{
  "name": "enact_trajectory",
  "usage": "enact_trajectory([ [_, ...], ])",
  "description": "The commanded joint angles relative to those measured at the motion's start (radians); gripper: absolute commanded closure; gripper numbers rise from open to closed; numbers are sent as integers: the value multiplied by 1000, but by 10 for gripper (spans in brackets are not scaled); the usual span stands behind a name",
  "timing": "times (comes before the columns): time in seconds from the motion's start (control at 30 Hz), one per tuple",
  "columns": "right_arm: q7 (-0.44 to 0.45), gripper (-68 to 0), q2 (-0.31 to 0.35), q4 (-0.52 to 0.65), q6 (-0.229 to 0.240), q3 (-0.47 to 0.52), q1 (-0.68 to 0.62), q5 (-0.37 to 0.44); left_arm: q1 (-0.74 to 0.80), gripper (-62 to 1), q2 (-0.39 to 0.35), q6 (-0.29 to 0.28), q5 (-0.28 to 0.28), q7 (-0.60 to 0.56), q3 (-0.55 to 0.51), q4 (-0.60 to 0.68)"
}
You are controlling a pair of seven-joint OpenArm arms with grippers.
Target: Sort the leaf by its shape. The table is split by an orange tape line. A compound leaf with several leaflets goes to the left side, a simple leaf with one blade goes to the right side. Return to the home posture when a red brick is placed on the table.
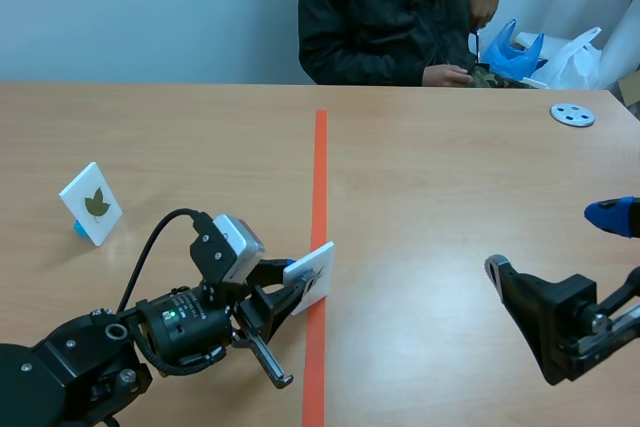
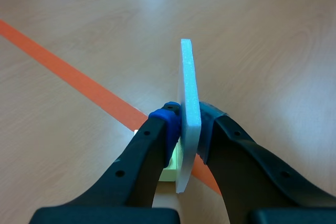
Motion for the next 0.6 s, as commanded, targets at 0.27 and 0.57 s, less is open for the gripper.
enact_trajectory([
  [0.27, 15, -679, 8, 5, 0, 1, 9, 7, 158, -41, -53, -46, -149, 74, -190, 290],
  [0.57, 14, -679, 8, 5, 0, 1, 9, 8, 401, -41, -69, -48, -338, 181, -455, 497],
])
